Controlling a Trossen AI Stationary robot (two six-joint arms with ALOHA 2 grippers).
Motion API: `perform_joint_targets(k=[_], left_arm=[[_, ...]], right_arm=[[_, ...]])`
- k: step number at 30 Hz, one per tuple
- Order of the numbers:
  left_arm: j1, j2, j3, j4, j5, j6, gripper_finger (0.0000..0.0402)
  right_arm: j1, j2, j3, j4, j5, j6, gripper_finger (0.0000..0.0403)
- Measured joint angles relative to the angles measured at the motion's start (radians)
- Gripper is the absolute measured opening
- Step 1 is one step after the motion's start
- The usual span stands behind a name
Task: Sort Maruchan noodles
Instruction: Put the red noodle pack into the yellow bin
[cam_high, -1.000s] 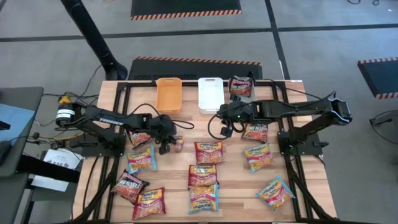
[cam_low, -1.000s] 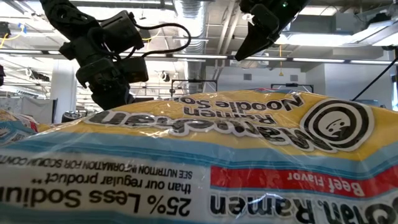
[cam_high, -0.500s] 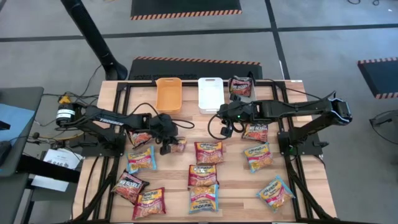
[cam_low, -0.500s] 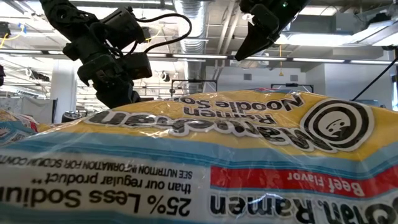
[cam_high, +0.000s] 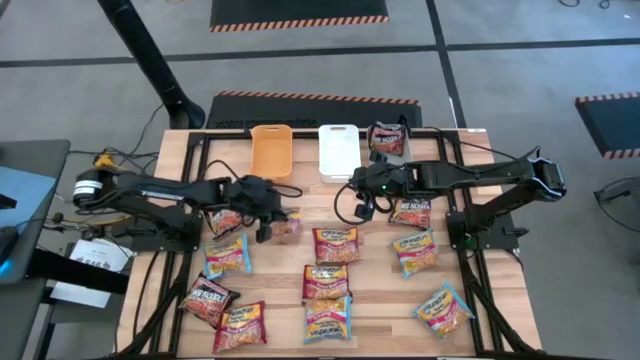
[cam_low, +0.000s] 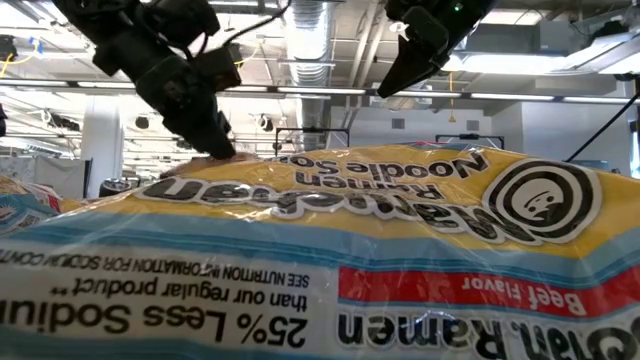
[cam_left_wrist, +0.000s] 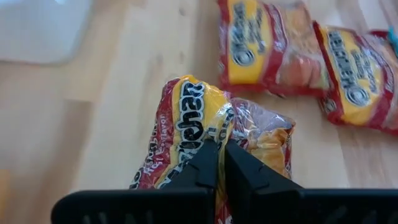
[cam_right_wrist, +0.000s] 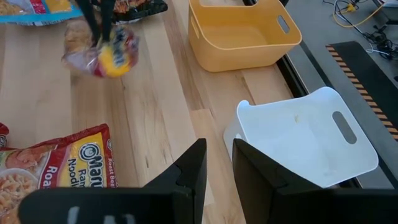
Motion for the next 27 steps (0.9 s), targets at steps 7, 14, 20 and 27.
perform_joint_targets(k=[7,14,20,27], left_arm=[[0.038,-0.115,0.001,-0.01,-0.162,0.09,0.0],[0.112,-0.205,0.001,0.058,-0.344,0.256,0.0],[0.249,-0.217,0.001,0.177,-0.373,0.44,0.0],[0.432,-0.181,0.002,0.268,-0.358,0.597,0.0]], right_arm=[[0.0,0.0,0.0,0.002,0.0,0.0,0.0103],[-0.002,0.001,0.0,0.007,0.0,0.0,0.0103],[-0.002,0.001,0.0,0.011,0.0,0.0,0.0103],[-0.002,0.001,0.0,0.015,0.0,-0.001,0.0103]])
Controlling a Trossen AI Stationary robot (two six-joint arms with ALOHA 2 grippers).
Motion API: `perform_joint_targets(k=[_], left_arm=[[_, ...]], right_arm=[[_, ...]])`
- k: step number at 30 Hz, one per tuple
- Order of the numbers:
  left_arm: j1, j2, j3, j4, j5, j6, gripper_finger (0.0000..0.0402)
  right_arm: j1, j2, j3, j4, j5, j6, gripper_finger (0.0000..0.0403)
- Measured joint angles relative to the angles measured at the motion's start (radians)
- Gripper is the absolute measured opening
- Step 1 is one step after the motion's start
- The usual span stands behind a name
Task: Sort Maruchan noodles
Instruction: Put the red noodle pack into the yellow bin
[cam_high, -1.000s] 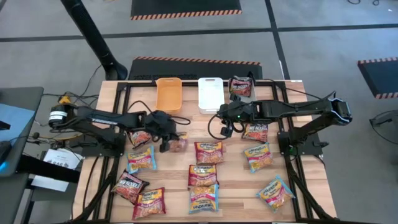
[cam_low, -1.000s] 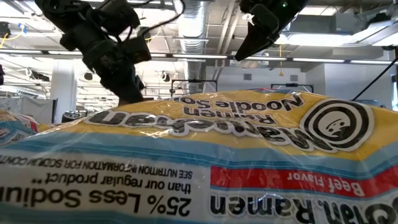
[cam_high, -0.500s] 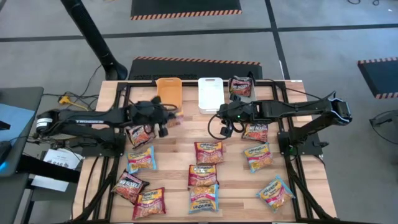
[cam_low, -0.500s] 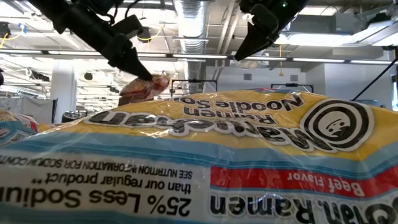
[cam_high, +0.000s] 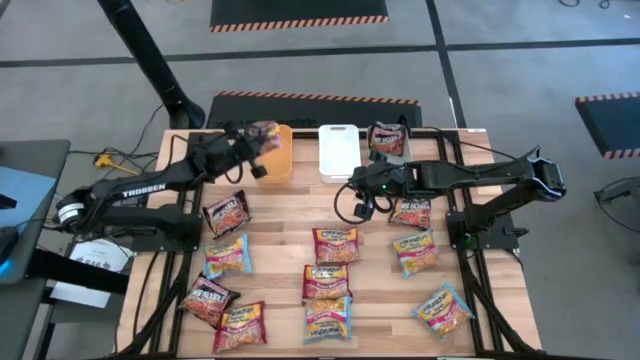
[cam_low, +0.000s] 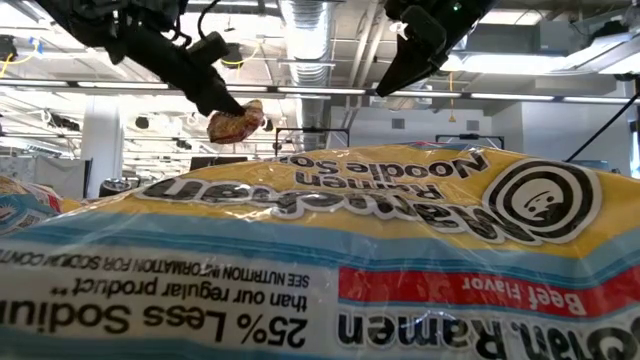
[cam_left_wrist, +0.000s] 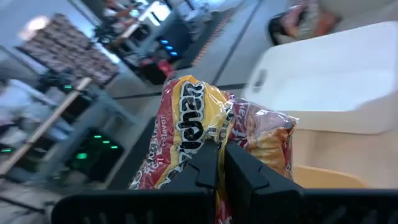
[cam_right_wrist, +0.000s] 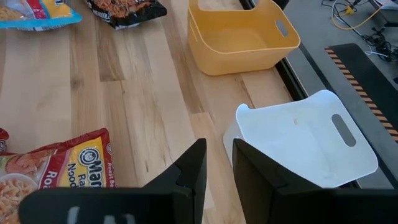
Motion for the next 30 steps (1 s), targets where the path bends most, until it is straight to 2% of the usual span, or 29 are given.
perform_joint_targets(k=[5,9,15,22,30], left_arm=[[0.104,0.048,0.0,0.034,0.101,0.012,0.0],[0.149,0.113,0.007,0.088,0.116,0.015,0.0],[0.174,0.229,0.095,0.085,0.144,0.015,0.0],[0.177,0.349,0.192,0.01,0.107,0.018,0.0],[0.177,0.431,0.203,-0.025,0.08,0.052,0.0]], right_arm=[[0.0,0.0,0.0,0.0,0.0,-0.001,0.0103],[0.0,0.0,0.0,0.0,0.0,-0.001,0.0103],[0.0,0.0,0.0,0.0,0.0,-0.001,0.0103],[0.0,0.0,0.0,-0.001,0.0,0.0,0.0103],[0.0,0.0,0.0,-0.002,0.0,0.0,0.0103]])
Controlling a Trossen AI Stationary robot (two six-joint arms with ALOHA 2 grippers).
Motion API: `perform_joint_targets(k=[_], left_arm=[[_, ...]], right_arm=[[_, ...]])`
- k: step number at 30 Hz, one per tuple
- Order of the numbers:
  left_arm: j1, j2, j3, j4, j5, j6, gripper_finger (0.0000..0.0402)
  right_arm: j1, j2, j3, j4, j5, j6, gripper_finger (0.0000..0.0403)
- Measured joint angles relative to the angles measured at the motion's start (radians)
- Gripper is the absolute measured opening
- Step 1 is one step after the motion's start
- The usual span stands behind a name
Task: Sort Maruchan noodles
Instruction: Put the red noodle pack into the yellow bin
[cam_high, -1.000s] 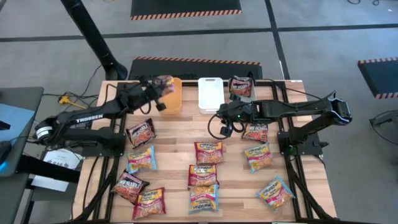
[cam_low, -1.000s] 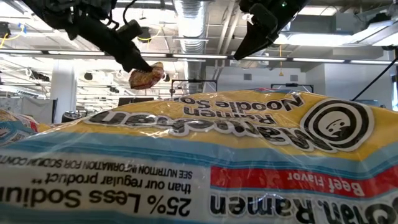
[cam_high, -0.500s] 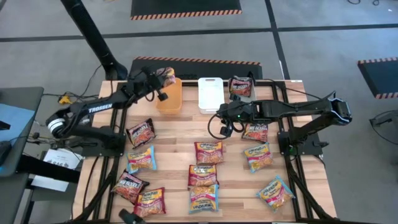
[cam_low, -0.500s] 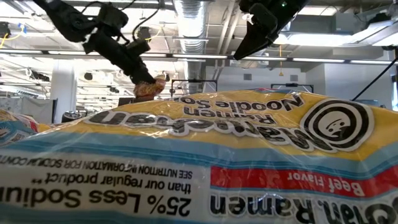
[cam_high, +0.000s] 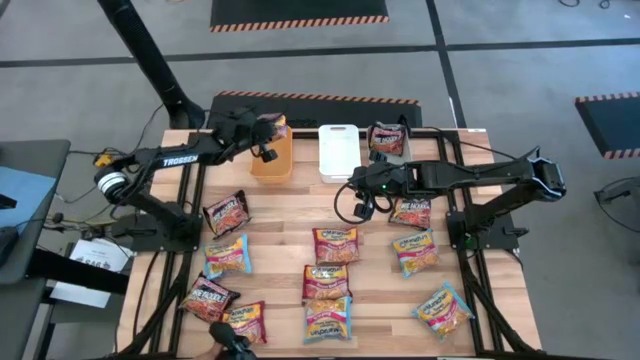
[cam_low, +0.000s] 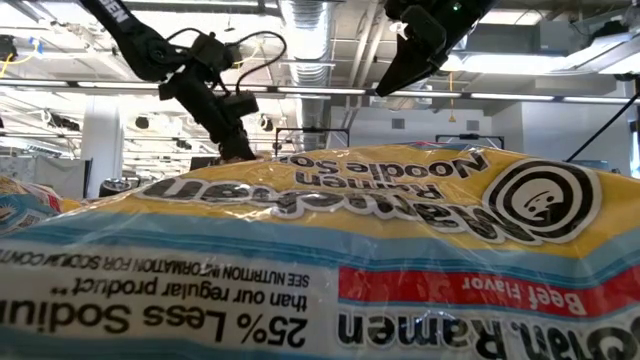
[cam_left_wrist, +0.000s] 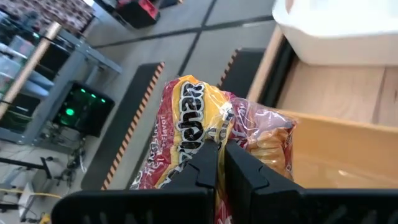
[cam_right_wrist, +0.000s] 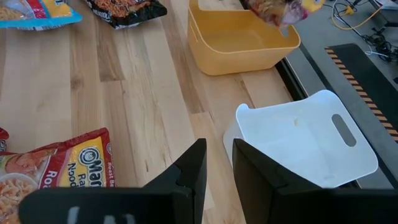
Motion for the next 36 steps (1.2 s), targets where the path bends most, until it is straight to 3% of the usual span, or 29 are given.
perform_joint_targets(k=[15,25,36], left_arm=[[0.03,0.137,0.0,0.048,-0.005,0.003,0.0],[0.032,0.143,0.0,0.057,-0.039,0.008,0.0002],[0.031,0.143,0.0,0.032,-0.007,-0.054,0.0088]], right_arm=[[0.0,0.0,0.0,-0.001,0.0,0.0,0.0103],[0.0,0.0,0.0,-0.004,0.0,0.0,0.0103],[0.0,0.0,0.0,-0.007,0.0,0.0,0.0103]])
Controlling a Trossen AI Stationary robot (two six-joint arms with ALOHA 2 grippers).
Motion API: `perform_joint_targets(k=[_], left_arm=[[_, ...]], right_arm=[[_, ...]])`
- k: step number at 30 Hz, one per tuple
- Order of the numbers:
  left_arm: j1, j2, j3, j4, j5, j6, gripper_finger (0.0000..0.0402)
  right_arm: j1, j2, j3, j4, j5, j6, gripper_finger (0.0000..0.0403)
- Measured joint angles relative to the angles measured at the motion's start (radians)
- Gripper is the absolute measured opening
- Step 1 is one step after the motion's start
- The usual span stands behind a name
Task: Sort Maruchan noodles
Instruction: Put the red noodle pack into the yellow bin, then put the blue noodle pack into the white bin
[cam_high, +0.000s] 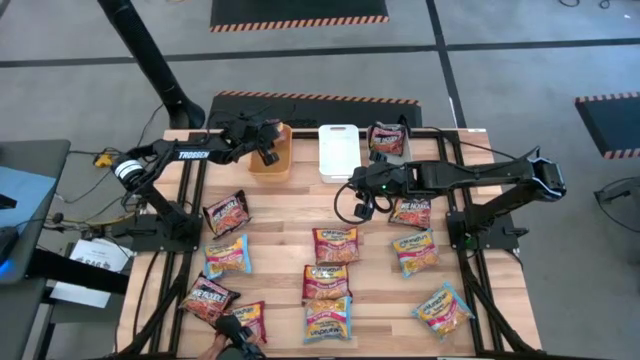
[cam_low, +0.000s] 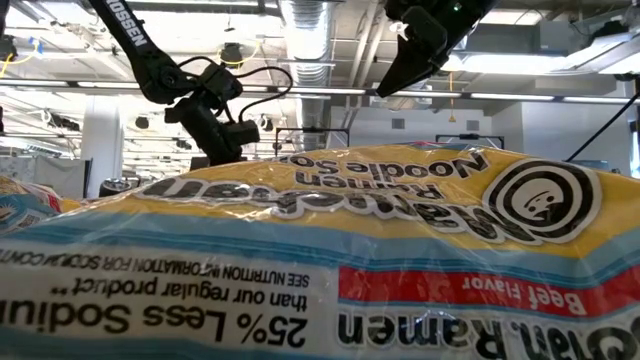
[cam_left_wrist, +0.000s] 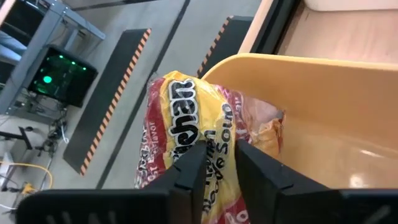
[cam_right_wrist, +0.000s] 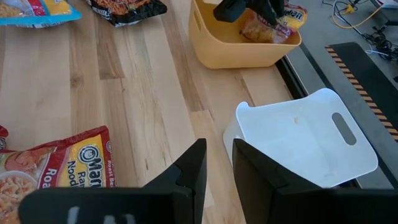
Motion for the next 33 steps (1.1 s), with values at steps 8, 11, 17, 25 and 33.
perform_joint_targets(k=[8,11,17,25,33], left_arm=[[-0.001,-0.001,0.0,0.0,0.001,-0.012,0.0113],[-0.007,-0.001,0.0,0.001,0.013,-0.01,0.0113],[-0.043,-0.002,0.0,-0.006,0.017,-0.004,0.0114],[-0.071,-0.003,0.0,-0.03,-0.042,0.03,0.0114],[-0.095,-0.112,-0.001,-0.062,-0.066,-0.055,0.0114]], right_arm=[[0.0,0.0,0.0,0.0,0.0,0.0,0.0103],[0.0,0.0,0.0,0.0,0.0,0.0,0.0103],[0.0,0.0,0.0,0.0,0.0,0.0,0.0103],[0.0,0.0,0.0,0.0,0.0,0.0,0.0103],[0.0,0.0,0.0,0.0,0.0,-0.009,0.0103]])
